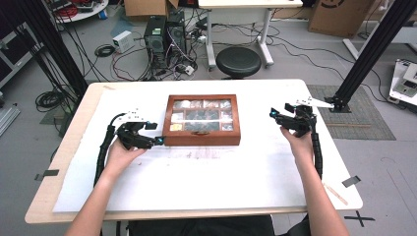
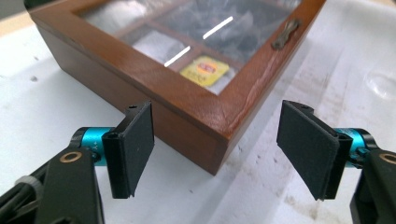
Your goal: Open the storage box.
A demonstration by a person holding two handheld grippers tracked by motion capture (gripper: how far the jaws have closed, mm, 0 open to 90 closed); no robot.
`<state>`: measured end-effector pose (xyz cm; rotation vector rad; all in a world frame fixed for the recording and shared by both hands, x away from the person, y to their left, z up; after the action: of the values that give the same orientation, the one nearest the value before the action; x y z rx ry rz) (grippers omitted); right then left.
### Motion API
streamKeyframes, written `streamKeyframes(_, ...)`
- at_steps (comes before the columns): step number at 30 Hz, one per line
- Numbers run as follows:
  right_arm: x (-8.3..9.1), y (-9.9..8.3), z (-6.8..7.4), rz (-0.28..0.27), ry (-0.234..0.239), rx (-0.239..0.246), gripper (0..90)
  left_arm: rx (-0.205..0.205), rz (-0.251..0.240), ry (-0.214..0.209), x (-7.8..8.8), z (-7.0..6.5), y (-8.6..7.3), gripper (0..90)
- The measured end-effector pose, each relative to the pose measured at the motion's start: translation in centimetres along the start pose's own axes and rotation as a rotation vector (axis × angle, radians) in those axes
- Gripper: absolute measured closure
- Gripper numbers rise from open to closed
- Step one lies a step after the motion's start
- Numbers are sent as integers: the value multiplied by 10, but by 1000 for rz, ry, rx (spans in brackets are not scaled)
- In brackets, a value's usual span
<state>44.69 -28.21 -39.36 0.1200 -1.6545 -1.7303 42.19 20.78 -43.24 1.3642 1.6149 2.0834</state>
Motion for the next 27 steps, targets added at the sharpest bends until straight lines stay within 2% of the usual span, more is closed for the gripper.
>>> streamKeyframes(8, 1, 0, -1, -2, -2, -8, 327, -13, 50, 6, -6, -2, -4, 287)
streamKeyframes(12, 0, -1, -1, 1, -2, -8, 327, -9, 76, 15, -9, -2, -5, 344)
streamKeyframes(17, -1, -1, -1, 2, 0, -7, 327, -5, 87, 21, -12, -2, -5, 368)
streamKeyframes(19, -1, -1, -1, 2, -1, -6, 327, -8, 89, 29, -13, -2, -5, 384)
streamKeyframes(25, 0, 1, -2, -11, -3, -12, 327, -21, 112, 20, -17, -4, -5, 435)
streamKeyframes(27, -1, 1, -2, -12, -3, -13, 327, -28, 125, 32, -19, -5, -6, 457)
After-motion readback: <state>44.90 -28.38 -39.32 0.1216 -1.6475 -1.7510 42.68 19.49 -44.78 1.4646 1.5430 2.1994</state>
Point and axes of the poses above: each handheld gripper's, and its own axes: x roughly backward along the jaws, y roughly out of its top, z roughly to its left, the point moved 4 cm from there along -x, roughly forward along the jaws, and after that the axes turned 9 degrees about y, right-handed, at the moved point
